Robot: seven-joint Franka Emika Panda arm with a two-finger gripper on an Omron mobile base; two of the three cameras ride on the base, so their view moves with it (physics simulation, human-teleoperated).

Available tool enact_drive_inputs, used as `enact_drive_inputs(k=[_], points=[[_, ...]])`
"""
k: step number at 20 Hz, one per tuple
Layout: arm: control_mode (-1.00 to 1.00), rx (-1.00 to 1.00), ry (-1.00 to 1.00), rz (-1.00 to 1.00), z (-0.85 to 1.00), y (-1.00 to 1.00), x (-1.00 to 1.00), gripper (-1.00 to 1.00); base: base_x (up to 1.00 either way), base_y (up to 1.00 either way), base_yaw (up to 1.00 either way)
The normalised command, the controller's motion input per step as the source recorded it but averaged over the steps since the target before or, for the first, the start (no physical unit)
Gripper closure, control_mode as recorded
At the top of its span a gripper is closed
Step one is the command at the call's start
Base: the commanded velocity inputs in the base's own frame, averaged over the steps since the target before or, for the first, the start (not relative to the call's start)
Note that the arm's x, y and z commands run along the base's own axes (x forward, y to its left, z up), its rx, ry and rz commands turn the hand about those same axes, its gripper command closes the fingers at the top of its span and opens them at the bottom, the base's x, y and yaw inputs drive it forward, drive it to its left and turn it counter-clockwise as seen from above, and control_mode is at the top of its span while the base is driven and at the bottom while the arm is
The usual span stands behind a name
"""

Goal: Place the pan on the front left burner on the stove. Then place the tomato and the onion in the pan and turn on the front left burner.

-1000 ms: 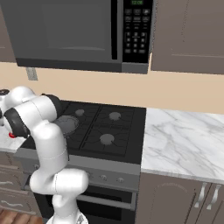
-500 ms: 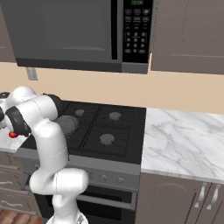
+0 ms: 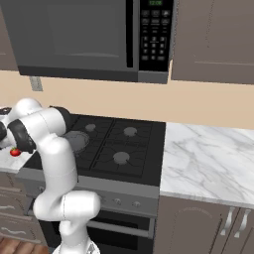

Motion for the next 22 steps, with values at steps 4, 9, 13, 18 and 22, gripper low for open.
enact_drive_inputs(k=[4,9,13,18,22], points=[[-1.00,0.00,0.00,0.00,-0.11,0.00,0.00,-1.00,0.00,0.00,0.00],[-1.00,0.00,0.00,0.00,-0.02,0.00,0.03,-1.00,0.00,0.00,0.00],[-1.00,0.00,0.00,0.00,0.00,0.00,0.09,-1.00,0.00,0.00,0.00],[-1.00,0.00,0.01,0.00,0.00,0.00,0.07,-1.00,0.00,0.00,0.00],[-1.00,0.00,0.01,0.00,0.00,0.02,0.00,-1.00,0.00,0.00,0.00]])
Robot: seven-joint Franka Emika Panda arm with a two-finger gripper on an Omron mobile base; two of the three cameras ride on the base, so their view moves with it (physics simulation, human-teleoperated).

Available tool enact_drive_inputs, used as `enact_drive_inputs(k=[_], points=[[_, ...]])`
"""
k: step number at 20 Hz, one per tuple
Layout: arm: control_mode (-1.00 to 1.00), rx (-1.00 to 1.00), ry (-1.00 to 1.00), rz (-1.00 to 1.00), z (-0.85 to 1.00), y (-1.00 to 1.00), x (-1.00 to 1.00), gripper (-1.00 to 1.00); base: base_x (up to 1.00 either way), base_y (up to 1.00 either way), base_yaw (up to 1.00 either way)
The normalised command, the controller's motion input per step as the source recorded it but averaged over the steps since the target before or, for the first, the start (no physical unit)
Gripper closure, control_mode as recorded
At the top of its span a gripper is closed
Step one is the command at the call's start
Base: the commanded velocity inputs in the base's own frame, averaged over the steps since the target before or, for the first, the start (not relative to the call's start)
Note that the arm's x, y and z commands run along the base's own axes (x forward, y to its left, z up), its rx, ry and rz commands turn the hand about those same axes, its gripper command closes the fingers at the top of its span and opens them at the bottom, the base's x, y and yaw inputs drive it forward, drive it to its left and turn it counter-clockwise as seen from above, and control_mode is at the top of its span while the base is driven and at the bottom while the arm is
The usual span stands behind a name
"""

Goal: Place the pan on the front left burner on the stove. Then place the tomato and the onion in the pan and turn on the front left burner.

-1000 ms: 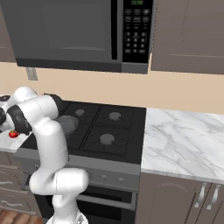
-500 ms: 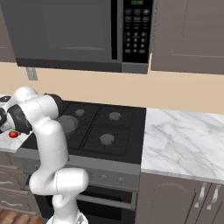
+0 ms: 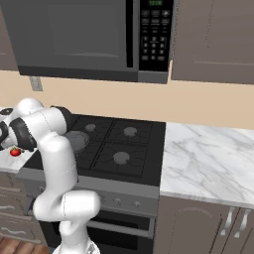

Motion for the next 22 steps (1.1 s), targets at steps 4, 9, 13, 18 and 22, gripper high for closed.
enact_drive_inputs(k=[4,9,13,18,22], points=[[-1.00,0.00,0.01,0.00,-0.04,0.04,0.00,-1.00,0.00,0.00,0.00],[-1.00,0.00,0.00,0.00,-0.14,0.02,0.00,-1.00,0.00,0.00,0.00],[-1.00,0.00,0.00,0.00,-0.13,0.00,0.00,-1.00,0.00,0.00,0.00],[-1.00,0.00,0.00,0.00,-0.16,0.01,0.00,-1.00,0.00,0.00,0.00],[-1.00,0.00,0.00,0.00,-0.09,0.04,0.00,-1.00,0.00,0.00,0.00]])
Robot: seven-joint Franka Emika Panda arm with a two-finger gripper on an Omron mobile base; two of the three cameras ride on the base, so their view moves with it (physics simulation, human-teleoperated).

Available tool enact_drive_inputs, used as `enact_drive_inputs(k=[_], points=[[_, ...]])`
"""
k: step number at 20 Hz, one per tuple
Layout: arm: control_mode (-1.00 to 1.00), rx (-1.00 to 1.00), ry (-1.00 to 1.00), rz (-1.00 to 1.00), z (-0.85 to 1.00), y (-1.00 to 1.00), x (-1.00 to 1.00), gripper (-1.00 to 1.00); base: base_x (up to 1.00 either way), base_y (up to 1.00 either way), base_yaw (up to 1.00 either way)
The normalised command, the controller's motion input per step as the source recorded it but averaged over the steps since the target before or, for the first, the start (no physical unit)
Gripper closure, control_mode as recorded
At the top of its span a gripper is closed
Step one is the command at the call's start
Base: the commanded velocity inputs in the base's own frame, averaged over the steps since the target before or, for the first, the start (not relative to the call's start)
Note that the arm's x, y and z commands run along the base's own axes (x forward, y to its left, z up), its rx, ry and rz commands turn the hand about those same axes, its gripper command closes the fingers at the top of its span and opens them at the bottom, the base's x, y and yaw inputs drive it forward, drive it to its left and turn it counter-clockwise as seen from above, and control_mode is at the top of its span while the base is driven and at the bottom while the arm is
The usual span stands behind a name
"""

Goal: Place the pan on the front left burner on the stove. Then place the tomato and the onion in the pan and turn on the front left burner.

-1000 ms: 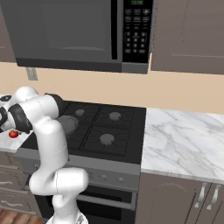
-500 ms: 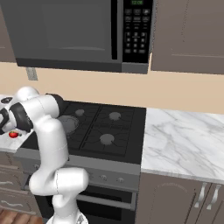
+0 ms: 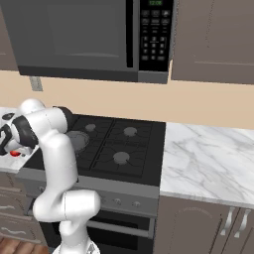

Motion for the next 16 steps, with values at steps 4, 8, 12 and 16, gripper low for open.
enact_drive_inputs(k=[4,8,12,16], points=[[-1.00,0.00,0.00,0.00,-0.09,0.06,0.00,-1.00,0.00,0.00,0.00],[-1.00,0.00,0.00,0.00,-0.01,0.22,0.00,-1.00,0.00,0.00,0.00],[-1.00,0.00,0.00,0.00,0.00,0.19,0.00,-1.00,0.00,0.00,0.00],[-1.00,0.00,0.00,0.00,0.00,0.01,0.00,-1.00,0.00,0.00,0.00]])
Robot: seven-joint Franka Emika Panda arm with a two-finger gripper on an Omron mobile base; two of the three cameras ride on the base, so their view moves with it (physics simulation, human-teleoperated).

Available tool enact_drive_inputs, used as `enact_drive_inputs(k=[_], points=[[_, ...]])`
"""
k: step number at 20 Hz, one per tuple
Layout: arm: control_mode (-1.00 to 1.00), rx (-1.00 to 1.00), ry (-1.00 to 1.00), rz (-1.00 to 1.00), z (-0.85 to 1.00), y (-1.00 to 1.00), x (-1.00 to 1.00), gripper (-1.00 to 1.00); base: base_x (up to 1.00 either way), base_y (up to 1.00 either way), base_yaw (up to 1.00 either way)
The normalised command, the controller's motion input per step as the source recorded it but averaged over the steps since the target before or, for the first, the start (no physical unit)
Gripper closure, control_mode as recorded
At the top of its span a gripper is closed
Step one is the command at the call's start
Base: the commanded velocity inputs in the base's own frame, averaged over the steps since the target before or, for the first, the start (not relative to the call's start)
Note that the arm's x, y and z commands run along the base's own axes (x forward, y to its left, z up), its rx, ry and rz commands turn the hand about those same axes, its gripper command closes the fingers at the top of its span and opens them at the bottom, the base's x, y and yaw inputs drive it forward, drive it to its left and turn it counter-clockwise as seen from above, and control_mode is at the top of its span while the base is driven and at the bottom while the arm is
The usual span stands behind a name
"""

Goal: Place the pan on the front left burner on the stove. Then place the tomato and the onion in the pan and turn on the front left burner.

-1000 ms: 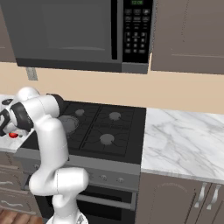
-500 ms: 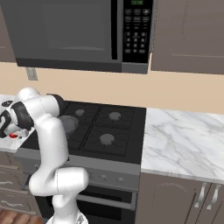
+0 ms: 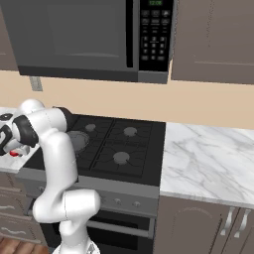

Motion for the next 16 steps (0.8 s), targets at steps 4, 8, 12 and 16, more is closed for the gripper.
enact_drive_inputs(k=[4,8,12,16], points=[[-1.00,0.00,0.00,0.00,-0.03,-0.08,0.00,-1.00,0.00,0.00,0.00],[-1.00,0.00,0.00,0.00,-0.02,-0.11,0.00,-1.00,0.00,0.00,0.00],[-1.00,0.00,0.01,0.00,-0.02,-0.13,0.00,-1.00,0.00,0.00,0.00],[-1.00,0.00,0.00,-0.02,0.00,-0.02,0.00,-1.00,0.00,0.00,0.00]])
